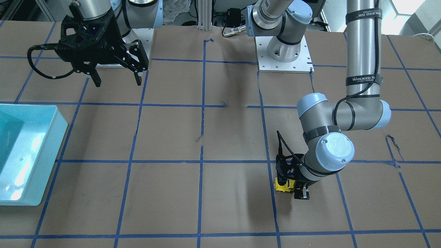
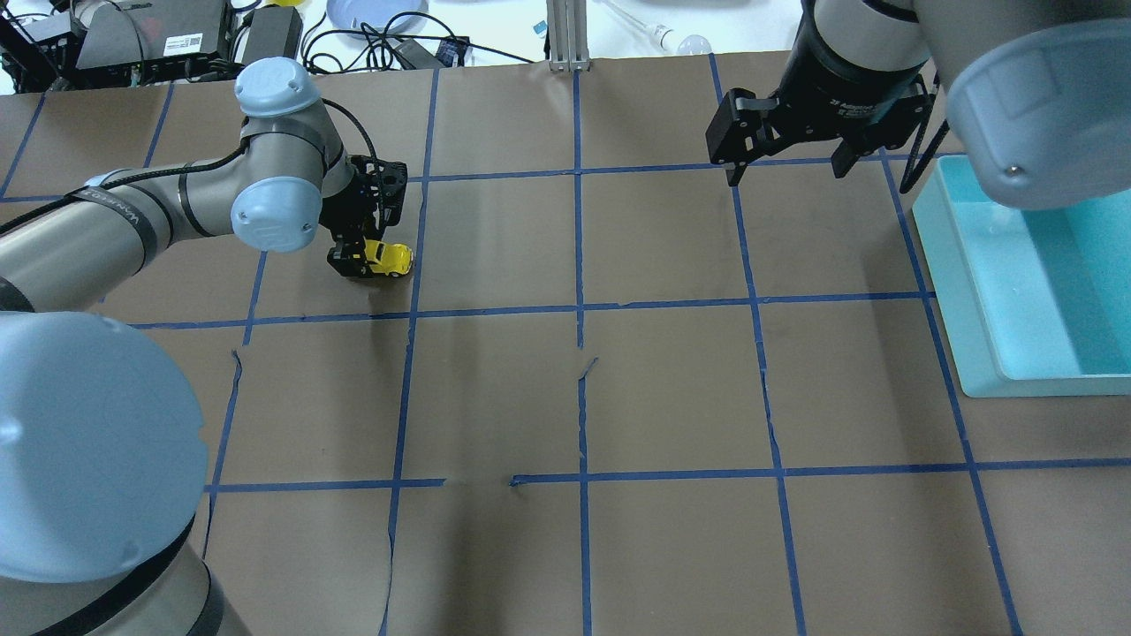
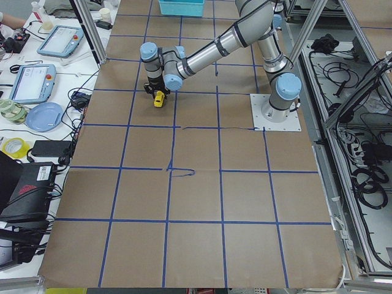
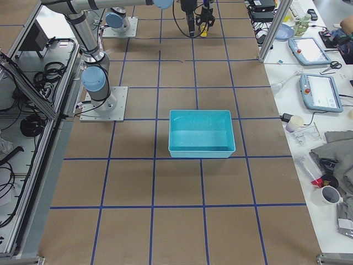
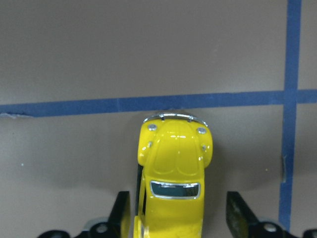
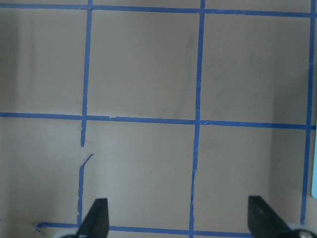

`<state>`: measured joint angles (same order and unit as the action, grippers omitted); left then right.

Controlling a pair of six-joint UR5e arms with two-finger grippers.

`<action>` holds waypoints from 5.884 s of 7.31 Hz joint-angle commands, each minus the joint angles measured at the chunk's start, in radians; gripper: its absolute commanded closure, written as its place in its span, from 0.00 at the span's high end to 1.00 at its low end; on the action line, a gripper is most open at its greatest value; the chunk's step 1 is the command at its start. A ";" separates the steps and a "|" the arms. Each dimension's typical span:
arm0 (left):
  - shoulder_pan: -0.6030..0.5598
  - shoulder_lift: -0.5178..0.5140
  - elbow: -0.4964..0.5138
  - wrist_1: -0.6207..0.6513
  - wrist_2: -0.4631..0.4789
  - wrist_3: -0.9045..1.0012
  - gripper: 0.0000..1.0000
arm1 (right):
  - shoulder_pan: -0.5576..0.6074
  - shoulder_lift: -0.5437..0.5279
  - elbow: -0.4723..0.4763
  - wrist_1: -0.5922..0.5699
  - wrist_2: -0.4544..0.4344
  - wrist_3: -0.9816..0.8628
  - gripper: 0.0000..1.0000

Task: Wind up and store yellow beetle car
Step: 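Drag the held car backward along the table toward the robot with the left gripper, then open the left gripper and release the car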

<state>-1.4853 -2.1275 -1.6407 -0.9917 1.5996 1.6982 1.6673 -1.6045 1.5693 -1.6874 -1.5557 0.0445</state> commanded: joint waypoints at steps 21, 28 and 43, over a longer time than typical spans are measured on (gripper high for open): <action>0.246 0.047 -0.086 0.064 0.003 0.291 0.06 | 0.000 0.000 0.000 -0.002 0.000 0.000 1.00; 0.362 0.035 -0.090 0.068 0.000 0.393 0.09 | 0.000 0.002 0.000 -0.005 0.000 0.002 1.00; 0.395 0.047 -0.079 0.064 -0.003 0.434 0.81 | 0.000 0.002 0.000 -0.006 0.000 0.002 1.00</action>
<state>-1.0866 -2.0843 -1.7205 -0.9277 1.5968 2.1327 1.6674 -1.6030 1.5693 -1.6935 -1.5549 0.0459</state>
